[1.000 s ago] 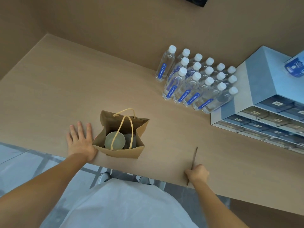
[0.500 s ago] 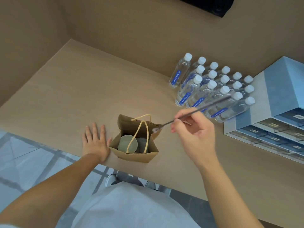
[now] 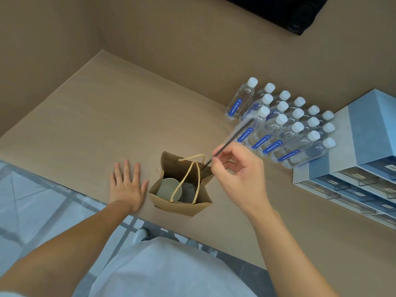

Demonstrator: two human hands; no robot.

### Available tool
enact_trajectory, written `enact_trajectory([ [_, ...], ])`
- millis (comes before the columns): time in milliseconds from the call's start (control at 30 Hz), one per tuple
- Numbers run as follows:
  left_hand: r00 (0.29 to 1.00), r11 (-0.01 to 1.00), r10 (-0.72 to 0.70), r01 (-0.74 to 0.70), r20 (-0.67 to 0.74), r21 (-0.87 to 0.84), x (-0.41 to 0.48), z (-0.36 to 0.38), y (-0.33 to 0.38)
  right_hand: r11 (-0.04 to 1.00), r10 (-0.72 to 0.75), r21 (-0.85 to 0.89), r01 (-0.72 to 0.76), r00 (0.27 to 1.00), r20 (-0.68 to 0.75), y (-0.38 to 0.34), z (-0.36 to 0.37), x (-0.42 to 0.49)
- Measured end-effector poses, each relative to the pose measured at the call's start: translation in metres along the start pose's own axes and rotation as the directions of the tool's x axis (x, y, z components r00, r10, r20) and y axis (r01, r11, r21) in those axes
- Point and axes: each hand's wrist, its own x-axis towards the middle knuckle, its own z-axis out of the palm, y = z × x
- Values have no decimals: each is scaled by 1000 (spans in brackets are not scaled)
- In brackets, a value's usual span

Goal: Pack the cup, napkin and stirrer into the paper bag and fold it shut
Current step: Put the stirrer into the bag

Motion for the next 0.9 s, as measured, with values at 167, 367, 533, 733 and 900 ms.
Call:
enact_trajectory([
  [167, 1000, 1000, 10, -10, -20, -4, -1, 1, -1, 998, 24, -62, -18, 995, 98, 8, 5, -6],
  [367, 1000, 1000, 2, -2, -1, 28, -1, -1, -1, 997, 73, 12, -74, 993, 92, 10, -3, -5],
  [533, 995, 998, -14, 20, 100, -63, 0, -18, 4, 985, 158, 63, -159, 987, 20, 19, -17, -9],
  [733, 990, 667, 138, -112, -26, -737, -42, -87, 7, 915, 402, -62, -398, 892, 206, 53, -31, -33],
  [900, 945, 511, 322, -231, -66, -828, -107, -131, 19, 916, 391, -106, -387, 803, 449, 53, -10, -52],
])
